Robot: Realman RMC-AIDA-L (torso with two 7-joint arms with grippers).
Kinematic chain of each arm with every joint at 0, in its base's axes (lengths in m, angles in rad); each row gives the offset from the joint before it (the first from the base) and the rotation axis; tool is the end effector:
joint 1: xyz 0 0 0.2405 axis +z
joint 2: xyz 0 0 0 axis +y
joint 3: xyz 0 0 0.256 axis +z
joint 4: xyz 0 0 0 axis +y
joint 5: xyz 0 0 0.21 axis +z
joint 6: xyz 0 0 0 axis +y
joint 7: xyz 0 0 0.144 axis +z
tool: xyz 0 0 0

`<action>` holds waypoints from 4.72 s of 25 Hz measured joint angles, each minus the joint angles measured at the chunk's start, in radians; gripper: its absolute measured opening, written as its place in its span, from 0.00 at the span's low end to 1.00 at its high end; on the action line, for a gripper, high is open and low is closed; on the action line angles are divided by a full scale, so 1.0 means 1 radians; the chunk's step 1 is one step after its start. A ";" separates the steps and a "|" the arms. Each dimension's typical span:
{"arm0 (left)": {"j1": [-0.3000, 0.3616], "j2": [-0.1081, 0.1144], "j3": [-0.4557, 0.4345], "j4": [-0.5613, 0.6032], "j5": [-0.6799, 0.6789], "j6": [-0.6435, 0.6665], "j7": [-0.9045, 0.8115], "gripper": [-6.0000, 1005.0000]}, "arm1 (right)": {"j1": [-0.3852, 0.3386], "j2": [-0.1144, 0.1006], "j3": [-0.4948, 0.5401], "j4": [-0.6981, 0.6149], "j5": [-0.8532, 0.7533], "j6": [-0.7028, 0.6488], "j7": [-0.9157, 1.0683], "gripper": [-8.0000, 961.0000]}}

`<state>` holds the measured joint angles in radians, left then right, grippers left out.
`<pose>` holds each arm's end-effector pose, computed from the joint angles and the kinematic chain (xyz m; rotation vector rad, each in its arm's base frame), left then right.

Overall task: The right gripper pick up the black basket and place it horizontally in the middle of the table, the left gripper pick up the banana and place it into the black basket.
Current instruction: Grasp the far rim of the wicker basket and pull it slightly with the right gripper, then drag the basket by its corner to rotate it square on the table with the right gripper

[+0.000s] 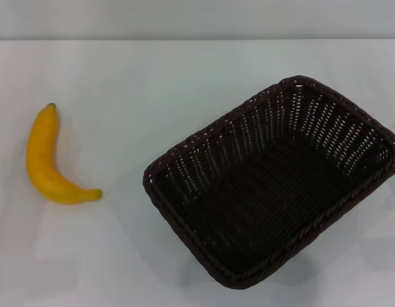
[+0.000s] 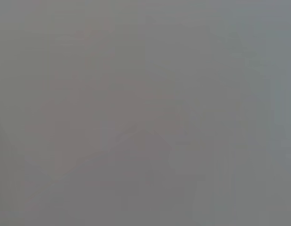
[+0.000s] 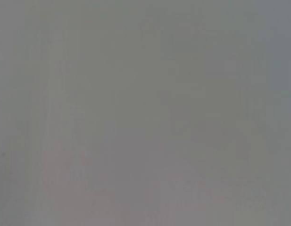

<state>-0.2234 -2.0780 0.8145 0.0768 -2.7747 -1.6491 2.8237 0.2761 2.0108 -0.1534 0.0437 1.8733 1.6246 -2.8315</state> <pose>-0.3772 0.2330 0.0814 -1.1460 -0.3613 -0.8357 0.3671 0.2504 0.0560 -1.4189 0.3945 0.8537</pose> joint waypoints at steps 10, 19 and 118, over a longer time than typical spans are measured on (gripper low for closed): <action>0.002 0.001 0.000 0.033 0.003 0.009 0.000 0.88 | -0.026 -0.005 -0.041 -0.053 -0.012 0.020 0.137 0.88; 0.005 0.000 0.000 0.028 0.000 0.011 0.000 0.88 | -0.014 -0.006 -0.313 -0.513 -0.014 -0.086 0.755 0.88; -0.093 0.071 -0.011 0.113 -0.059 0.240 0.000 0.87 | 0.548 0.010 -0.969 -1.280 -1.484 0.091 2.893 0.15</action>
<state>-0.3164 -2.0073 0.8035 0.1894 -2.8340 -1.4091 2.8237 0.8236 2.0207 -1.1224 -1.2364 0.3896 1.7155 0.0611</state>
